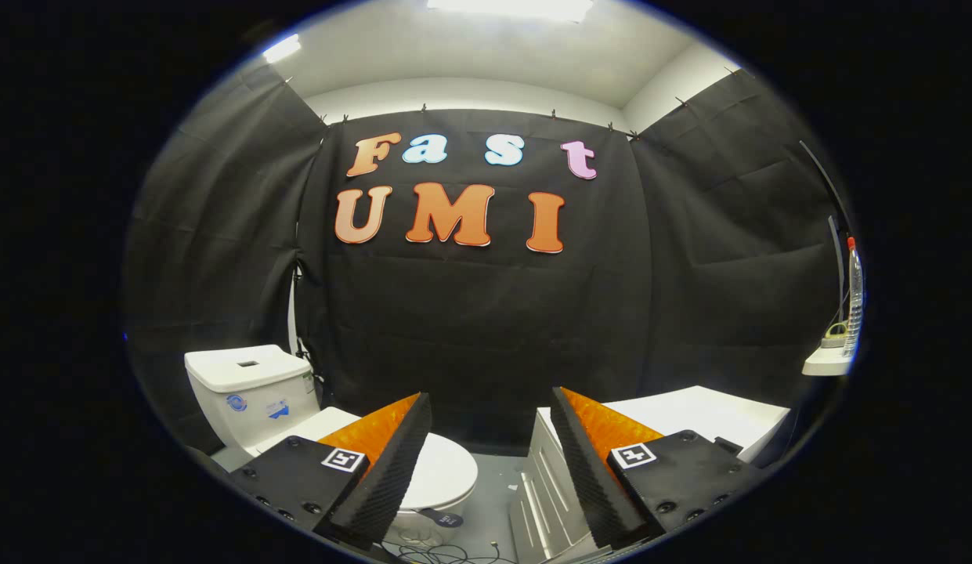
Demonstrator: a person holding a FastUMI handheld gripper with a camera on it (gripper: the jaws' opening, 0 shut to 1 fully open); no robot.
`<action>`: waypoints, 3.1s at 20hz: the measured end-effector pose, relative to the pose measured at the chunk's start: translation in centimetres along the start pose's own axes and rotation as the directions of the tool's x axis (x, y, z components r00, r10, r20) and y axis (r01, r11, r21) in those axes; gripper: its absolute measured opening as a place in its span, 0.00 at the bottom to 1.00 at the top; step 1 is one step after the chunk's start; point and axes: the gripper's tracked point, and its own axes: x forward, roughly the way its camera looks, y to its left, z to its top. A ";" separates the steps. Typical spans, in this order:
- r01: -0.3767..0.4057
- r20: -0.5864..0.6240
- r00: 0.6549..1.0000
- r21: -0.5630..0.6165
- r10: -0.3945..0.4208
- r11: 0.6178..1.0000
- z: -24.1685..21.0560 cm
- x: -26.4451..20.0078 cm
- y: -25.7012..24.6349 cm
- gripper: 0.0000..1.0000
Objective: Open the toilet lid.
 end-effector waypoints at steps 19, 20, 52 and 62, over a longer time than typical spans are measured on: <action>-0.012 -0.036 0.999 0.025 0.013 1.000 -0.7 0.1 0.2 0.98; -0.007 -0.037 0.999 0.022 0.008 1.000 -0.8 0.2 0.0 0.98; 0.644 -0.721 0.685 0.666 0.103 0.377 -32.9 1.5 5.6 0.98; 0.578 -0.588 0.809 0.790 -0.013 0.202 -34.7 3.9 5.2 0.90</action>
